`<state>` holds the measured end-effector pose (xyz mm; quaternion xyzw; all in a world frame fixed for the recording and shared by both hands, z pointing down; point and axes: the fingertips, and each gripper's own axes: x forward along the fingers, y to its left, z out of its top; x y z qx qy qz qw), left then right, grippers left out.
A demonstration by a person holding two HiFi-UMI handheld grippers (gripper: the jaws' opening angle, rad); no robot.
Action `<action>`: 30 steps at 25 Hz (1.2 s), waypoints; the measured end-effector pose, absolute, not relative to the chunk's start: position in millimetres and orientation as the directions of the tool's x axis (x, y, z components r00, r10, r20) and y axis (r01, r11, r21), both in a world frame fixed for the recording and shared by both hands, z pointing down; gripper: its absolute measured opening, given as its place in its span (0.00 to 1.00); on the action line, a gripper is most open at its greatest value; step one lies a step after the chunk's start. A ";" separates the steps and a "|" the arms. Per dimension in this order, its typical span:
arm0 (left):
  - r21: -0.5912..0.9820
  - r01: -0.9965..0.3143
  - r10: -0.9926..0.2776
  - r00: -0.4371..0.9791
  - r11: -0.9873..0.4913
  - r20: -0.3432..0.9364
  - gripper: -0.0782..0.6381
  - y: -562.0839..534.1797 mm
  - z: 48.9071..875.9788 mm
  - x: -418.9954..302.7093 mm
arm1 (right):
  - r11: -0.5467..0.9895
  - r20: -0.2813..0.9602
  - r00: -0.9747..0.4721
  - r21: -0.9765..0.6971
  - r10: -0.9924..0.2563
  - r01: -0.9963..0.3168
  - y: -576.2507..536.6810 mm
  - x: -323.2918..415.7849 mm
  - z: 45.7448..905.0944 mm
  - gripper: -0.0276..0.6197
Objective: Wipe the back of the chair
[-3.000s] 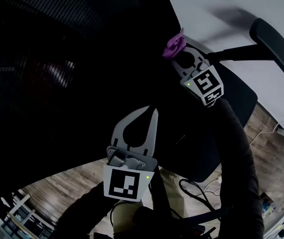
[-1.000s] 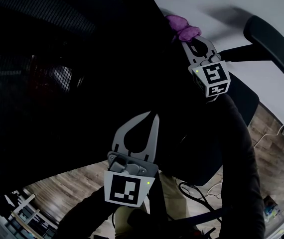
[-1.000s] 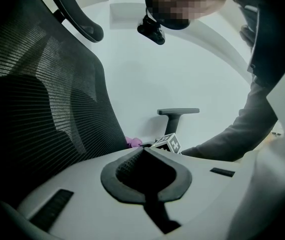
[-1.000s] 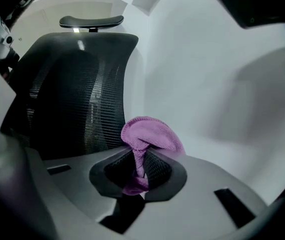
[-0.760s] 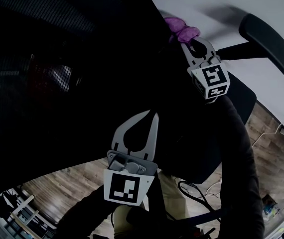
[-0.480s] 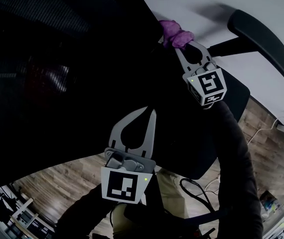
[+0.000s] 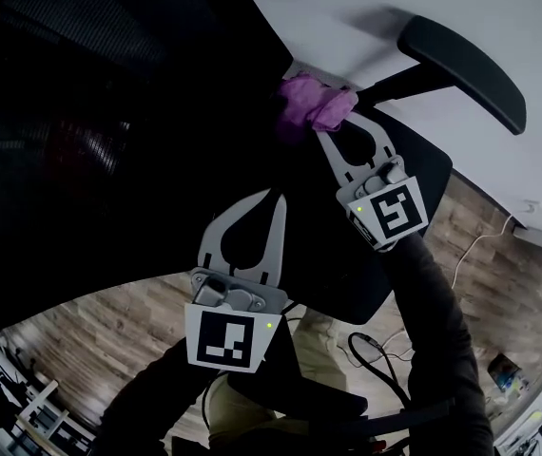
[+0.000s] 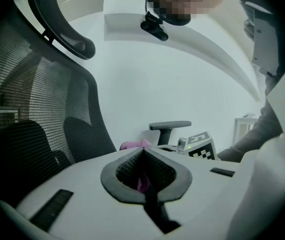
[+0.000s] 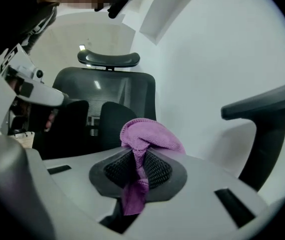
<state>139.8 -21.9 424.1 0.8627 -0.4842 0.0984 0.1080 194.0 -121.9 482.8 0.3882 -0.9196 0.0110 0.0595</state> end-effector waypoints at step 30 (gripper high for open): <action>0.077 -0.905 -0.878 0.425 -0.419 0.221 0.12 -23.6 407.1 115.2 | 0.709 -0.010 -0.709 -0.019 -0.705 -0.705 -50.6 167.2 435.6 0.11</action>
